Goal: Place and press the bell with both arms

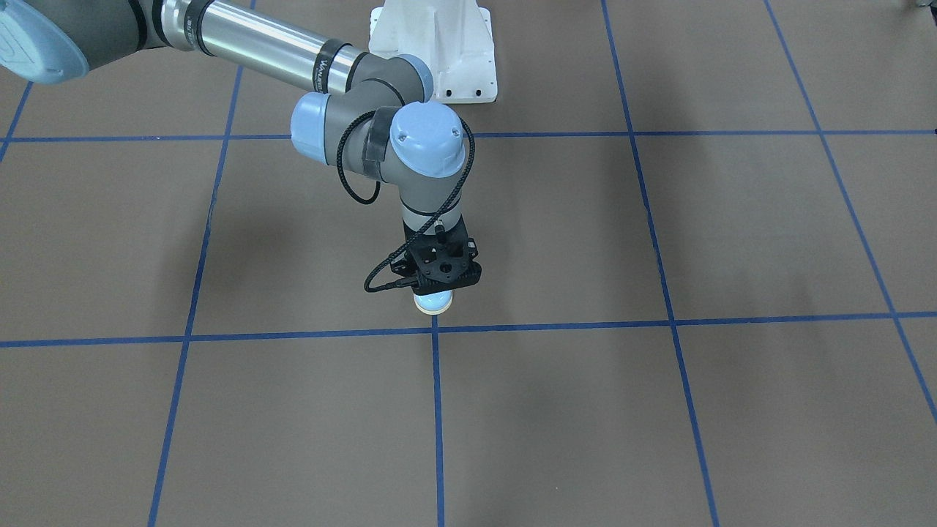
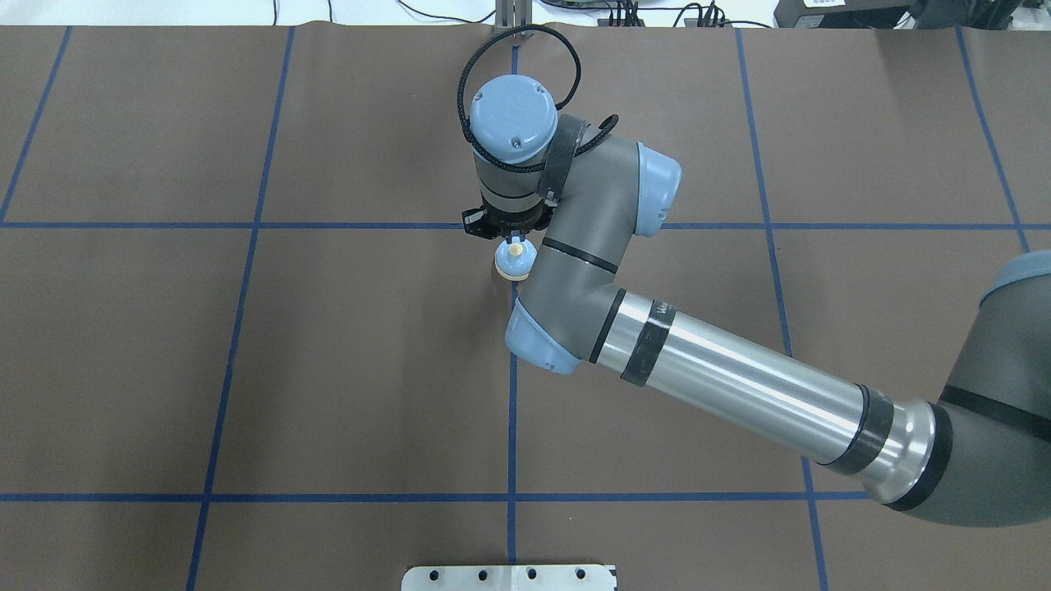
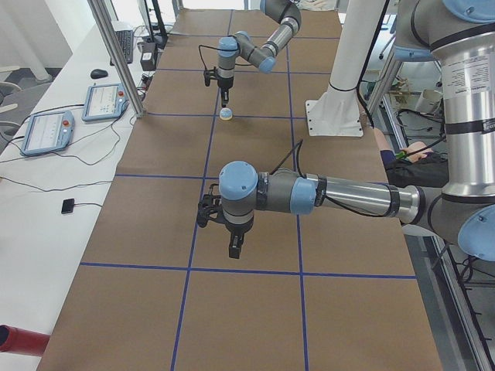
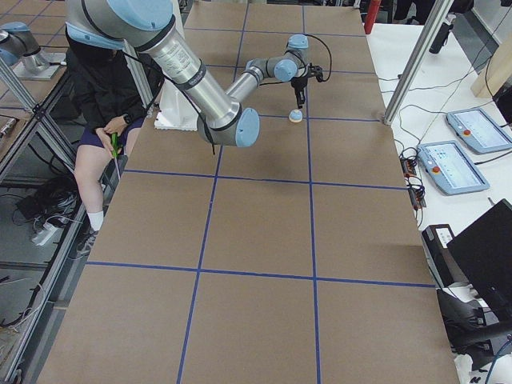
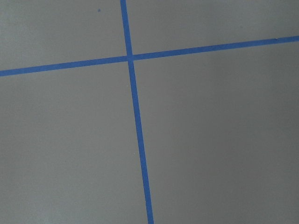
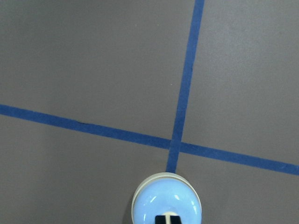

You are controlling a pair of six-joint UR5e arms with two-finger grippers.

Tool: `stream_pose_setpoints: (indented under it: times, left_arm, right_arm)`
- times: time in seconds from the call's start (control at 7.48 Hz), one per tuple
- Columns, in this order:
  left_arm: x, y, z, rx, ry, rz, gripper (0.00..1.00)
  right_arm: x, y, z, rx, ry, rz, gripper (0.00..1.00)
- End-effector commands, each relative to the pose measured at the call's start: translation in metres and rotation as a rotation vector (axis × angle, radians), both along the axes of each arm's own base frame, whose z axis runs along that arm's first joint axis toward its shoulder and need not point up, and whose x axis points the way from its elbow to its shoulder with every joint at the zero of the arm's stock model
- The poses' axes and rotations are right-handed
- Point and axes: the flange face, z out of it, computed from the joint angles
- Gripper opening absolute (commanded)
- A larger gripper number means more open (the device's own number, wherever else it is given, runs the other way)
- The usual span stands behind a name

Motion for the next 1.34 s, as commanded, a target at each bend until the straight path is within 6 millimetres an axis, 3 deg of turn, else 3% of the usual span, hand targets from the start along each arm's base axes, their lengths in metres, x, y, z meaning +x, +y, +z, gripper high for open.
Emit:
stream_pose_setpoints:
  times: [0.0, 0.13, 0.4, 0.67, 0.94, 1.2]
  left_arm:
    - [0.000, 0.000, 0.001, -0.003, -0.002, -0.001, 1.00]
    - [0.000, 0.000, 0.001, -0.004, -0.002, -0.002, 1.00]
    - [0.000, 0.001, 0.005, -0.012, 0.000, 0.000, 1.00]
    - [-0.001, 0.001, 0.001, 0.002, -0.002, 0.001, 1.00]
    - [-0.005, 0.008, 0.014, -0.016, -0.013, -0.004, 1.00]
    - [-0.008, 0.007, 0.023, -0.037, -0.028, -0.014, 1.00]
  right_arm:
    - [0.068, -0.052, 0.015, -0.064, -0.040, 0.037, 1.00]
    - [0.119, -0.074, 0.031, -0.044, -0.058, 0.009, 1.00]
    - [0.236, -0.107, 0.109, 0.016, -0.041, -0.047, 1.00]
    - [0.378, -0.134, 0.197, 0.051, -0.037, -0.086, 1.00]
    - [0.489, -0.126, 0.277, 0.093, -0.007, -0.111, 1.00]
    - [0.587, -0.089, 0.355, 0.049, -0.059, -0.080, 1.00]
